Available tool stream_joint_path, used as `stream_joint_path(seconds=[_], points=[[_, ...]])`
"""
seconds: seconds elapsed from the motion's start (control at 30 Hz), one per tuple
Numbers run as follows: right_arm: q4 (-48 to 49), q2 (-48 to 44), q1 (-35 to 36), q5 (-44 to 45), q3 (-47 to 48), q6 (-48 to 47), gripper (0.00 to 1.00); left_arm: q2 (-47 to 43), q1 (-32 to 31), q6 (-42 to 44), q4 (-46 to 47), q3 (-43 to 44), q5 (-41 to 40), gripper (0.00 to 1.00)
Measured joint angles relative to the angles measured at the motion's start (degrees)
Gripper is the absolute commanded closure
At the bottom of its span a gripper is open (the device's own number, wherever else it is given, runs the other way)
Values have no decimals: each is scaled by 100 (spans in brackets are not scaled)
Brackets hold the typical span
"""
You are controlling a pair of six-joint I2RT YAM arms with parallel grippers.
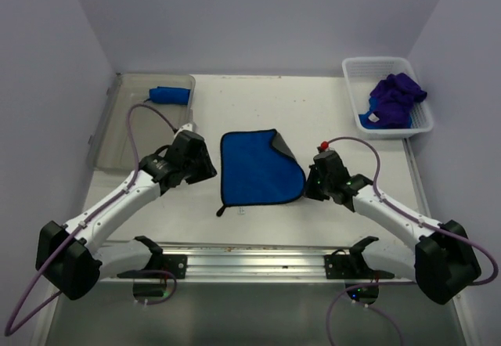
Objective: Roll the towels
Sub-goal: Flatten the towel
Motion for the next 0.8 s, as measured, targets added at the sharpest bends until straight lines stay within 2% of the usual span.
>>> stream_joint_path(seconds=[0.07, 0.17, 0.37, 0.6, 0.8], points=[[-55, 98, -2, 114, -109, -22, 100, 46, -81, -127, 74, -382, -11, 49], [24, 92, -2, 214, -125, -42, 100, 205, -444, -398, 212, -876, -114, 46], [68, 85, -2, 282, -125, -61, 100, 719, -918, -855, 638, -1458, -164, 45], [68, -31, -2, 334, -125, -61, 100, 1401, -1172, -1185, 925, -1456, -306, 46], [63, -31, -2, 411, -146, -59, 100, 1967, -1377, -1366, 929, -997, -483, 52]])
